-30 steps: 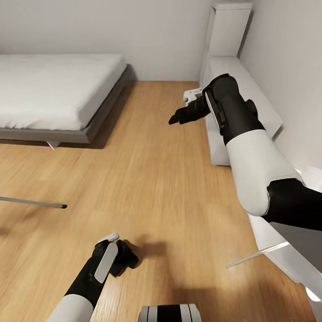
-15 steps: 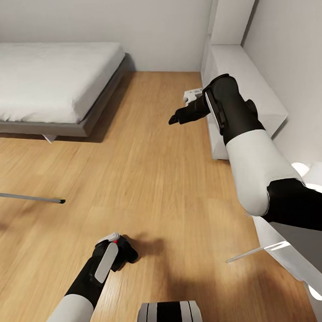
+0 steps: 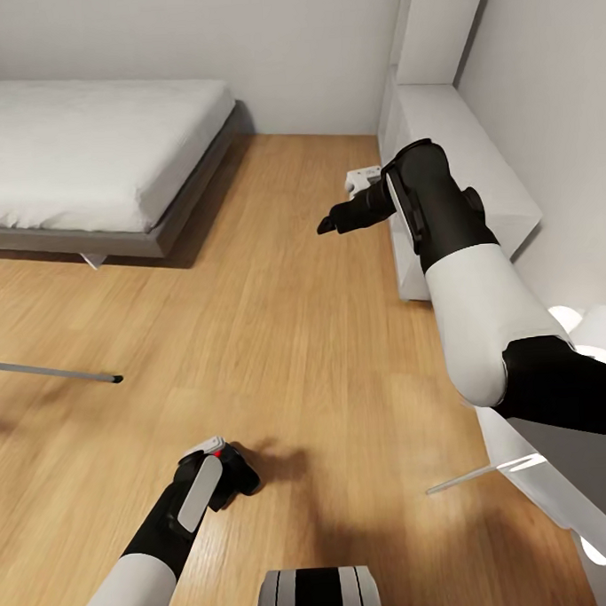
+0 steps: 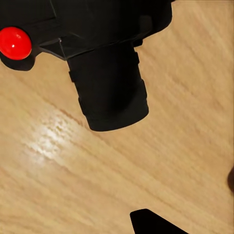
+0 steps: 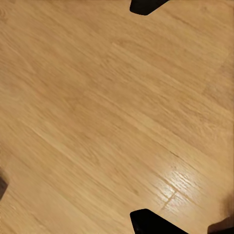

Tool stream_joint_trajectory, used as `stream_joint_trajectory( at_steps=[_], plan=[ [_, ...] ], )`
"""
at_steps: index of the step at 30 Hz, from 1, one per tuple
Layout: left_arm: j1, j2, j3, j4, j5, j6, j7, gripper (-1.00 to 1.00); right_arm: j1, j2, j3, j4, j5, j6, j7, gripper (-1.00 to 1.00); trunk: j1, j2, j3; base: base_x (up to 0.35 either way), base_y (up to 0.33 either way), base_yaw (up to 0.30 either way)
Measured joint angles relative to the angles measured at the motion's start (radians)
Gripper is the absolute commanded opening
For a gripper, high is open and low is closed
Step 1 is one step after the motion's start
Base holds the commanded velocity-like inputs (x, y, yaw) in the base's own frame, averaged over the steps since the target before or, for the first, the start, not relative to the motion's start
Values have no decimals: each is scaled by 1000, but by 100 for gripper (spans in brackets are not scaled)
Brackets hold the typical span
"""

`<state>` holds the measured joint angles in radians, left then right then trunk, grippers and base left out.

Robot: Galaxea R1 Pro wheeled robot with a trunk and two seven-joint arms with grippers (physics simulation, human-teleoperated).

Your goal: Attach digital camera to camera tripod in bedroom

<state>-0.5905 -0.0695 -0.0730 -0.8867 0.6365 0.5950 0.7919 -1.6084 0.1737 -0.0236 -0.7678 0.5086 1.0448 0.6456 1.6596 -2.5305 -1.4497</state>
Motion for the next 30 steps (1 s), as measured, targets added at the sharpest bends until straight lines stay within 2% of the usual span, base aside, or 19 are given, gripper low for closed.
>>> stream_joint_trajectory(
  at_steps=[21,24,28,29,30],
  plan=[
    [0,1,-1,0,1,4,0,100,0,0,8,-54,3,0,10,100,0,0,0,0,0,-9],
    [0,1,-1,0,1,4,0,100,0,0,30,-59,4,0,10,100,0,0,0,0,0,-151],
    [0,1,-1,0,1,4,0,100,0,0,78,-74,4,0,10,100,0,0,0,0,0,-228],
    [0,0,0,0,1,4,0,100,0,0,120,-104,-1,0,10,100,0,0,0,0,0,-269],
    [0,0,0,0,1,5,0,100,0,0,126,-110,0,0,10,100,0,0,0,0,0,-254]
  ],
)
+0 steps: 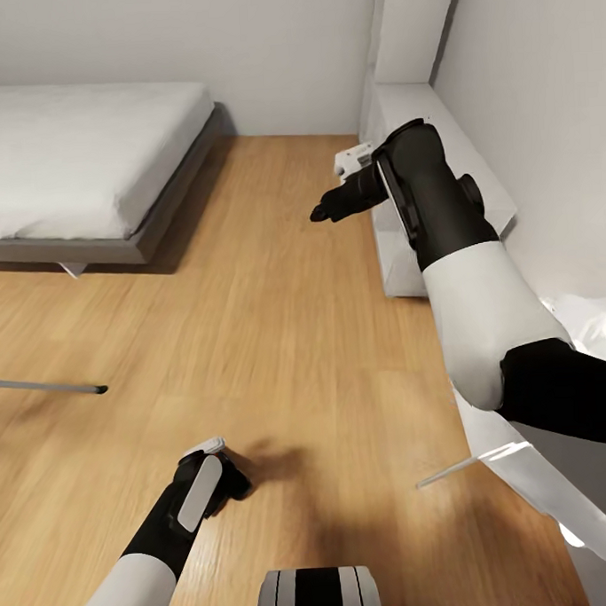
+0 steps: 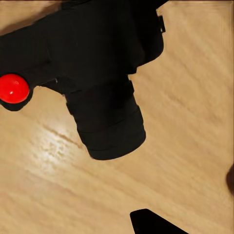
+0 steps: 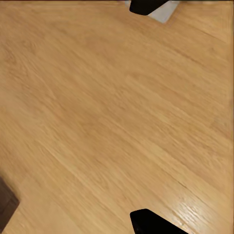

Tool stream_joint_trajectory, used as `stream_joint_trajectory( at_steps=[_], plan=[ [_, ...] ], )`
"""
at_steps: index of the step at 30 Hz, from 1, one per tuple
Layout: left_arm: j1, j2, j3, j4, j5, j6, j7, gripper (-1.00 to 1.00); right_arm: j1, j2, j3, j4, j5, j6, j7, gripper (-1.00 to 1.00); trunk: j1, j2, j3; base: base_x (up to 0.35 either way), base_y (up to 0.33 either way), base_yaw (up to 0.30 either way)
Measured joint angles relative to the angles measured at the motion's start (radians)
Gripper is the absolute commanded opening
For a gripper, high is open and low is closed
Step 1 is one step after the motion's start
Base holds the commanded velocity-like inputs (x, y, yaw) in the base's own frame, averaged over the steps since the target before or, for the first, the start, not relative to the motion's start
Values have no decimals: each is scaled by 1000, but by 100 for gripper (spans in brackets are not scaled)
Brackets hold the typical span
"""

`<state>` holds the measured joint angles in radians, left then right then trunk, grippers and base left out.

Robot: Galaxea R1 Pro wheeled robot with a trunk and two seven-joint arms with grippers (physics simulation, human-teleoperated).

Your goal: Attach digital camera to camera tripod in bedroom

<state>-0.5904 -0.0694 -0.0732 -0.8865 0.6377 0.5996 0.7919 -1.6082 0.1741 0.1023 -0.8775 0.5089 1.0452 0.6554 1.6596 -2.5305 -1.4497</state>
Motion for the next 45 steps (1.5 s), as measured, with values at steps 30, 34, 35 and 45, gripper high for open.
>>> stream_joint_trajectory(
  at_steps=[30,34,35,45],
  plan=[
    [0,0,-1,-1,0,4,3,100,0,0,19,-20,-4,-1,0,100,0,0,0,-23,43,-29],
    [0,0,-1,-1,0,4,3,100,0,0,19,-19,-4,0,0,100,0,0,0,-34,64,0],
    [0,0,0,-1,0,4,3,100,0,0,19,-19,-4,0,0,100,0,0,0,-19,35,0],
    [0,-2,1,0,1,4,-4,100,0,0,19,-19,-3,0,0,100,0,0,0,-7,13,0]
  ],
)
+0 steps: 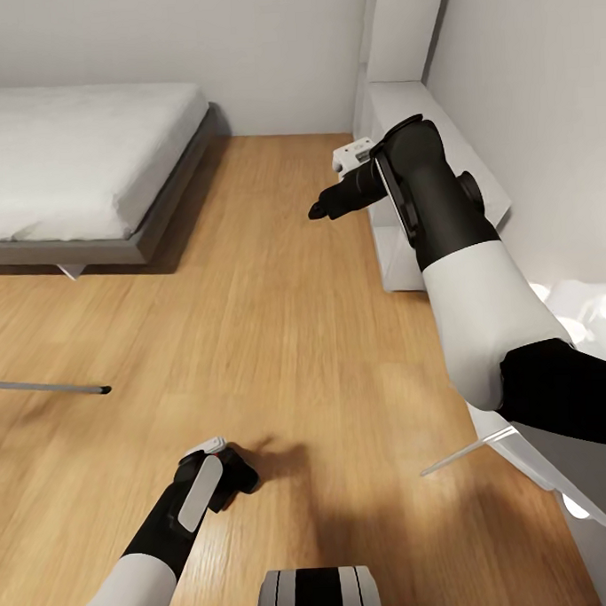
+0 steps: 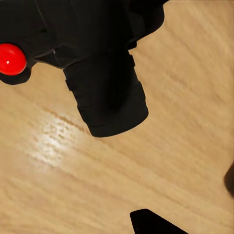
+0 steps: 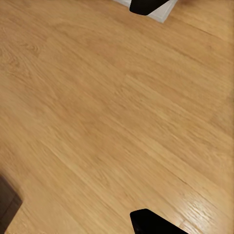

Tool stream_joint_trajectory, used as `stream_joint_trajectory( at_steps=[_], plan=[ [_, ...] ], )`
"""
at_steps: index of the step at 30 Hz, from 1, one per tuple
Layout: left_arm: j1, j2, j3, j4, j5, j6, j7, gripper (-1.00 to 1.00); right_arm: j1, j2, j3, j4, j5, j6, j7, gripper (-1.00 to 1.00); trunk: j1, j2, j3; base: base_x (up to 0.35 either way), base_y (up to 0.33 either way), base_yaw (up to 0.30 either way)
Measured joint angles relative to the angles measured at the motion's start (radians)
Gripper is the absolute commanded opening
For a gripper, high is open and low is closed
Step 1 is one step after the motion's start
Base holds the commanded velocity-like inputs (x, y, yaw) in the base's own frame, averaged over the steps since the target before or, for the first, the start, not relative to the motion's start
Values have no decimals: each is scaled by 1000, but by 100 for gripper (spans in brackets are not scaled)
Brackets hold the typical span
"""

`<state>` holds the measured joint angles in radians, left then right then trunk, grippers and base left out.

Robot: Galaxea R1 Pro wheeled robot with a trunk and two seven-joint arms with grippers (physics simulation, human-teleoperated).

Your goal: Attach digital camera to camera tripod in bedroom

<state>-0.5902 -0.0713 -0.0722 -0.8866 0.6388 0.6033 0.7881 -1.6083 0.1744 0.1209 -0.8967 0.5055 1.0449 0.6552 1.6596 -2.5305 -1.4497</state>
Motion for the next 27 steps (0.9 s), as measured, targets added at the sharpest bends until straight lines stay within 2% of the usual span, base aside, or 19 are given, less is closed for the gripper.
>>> stream_joint_trajectory(
  at_steps=[13,27],
  plan=[
    [0,-1,1,0,0,-2,-2,100,0,0,-15,-20,-1,0,-2,100,0,0,0,0,1,-21],
    [0,0,1,0,0,-2,-2,100,0,0,-8,-22,2,0,-3,100,0,0,0,0,0,-247]
  ],
)
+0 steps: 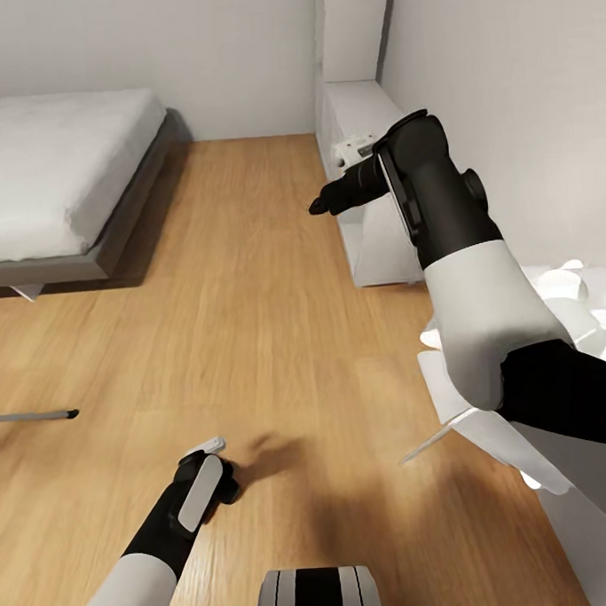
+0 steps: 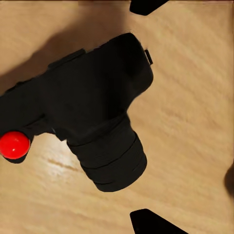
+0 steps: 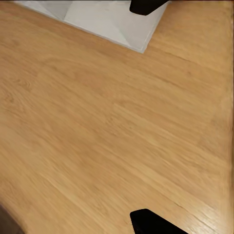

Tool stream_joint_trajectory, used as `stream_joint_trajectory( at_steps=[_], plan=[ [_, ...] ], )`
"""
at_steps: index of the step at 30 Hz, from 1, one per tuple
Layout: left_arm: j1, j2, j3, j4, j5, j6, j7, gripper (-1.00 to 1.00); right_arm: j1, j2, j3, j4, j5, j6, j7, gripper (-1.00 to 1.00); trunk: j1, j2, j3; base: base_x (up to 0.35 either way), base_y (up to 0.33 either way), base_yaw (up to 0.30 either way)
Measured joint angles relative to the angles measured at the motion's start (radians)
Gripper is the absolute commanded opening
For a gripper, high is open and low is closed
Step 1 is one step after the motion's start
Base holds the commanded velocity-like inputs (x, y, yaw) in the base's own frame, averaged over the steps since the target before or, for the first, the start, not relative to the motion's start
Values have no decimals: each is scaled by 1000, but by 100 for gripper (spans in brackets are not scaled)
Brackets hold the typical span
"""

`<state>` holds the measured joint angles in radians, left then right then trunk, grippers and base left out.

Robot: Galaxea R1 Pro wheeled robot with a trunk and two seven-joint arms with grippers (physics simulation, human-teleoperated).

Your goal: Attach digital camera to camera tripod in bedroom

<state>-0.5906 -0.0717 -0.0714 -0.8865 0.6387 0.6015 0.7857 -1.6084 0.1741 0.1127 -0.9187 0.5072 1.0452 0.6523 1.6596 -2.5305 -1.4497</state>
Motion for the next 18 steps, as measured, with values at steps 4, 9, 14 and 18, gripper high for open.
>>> stream_joint_trajectory(
  at_steps=[4,9,14,18],
  plan=[
    [0,0,0,0,0,0,0,100,0,0,-1,0,0,0,0,100,0,0,0,0,0,-176],
    [0,0,0,0,0,0,0,100,0,0,-4,0,1,0,0,100,0,0,0,0,0,-55],
    [0,0,0,0,0,0,0,100,0,0,-4,0,0,0,0,100,0,0,0,0,0,-18],
    [0,0,0,0,0,0,0,100,0,0,-4,-4,-1,0,1,100,0,0,0,0,0,-5]
  ],
)
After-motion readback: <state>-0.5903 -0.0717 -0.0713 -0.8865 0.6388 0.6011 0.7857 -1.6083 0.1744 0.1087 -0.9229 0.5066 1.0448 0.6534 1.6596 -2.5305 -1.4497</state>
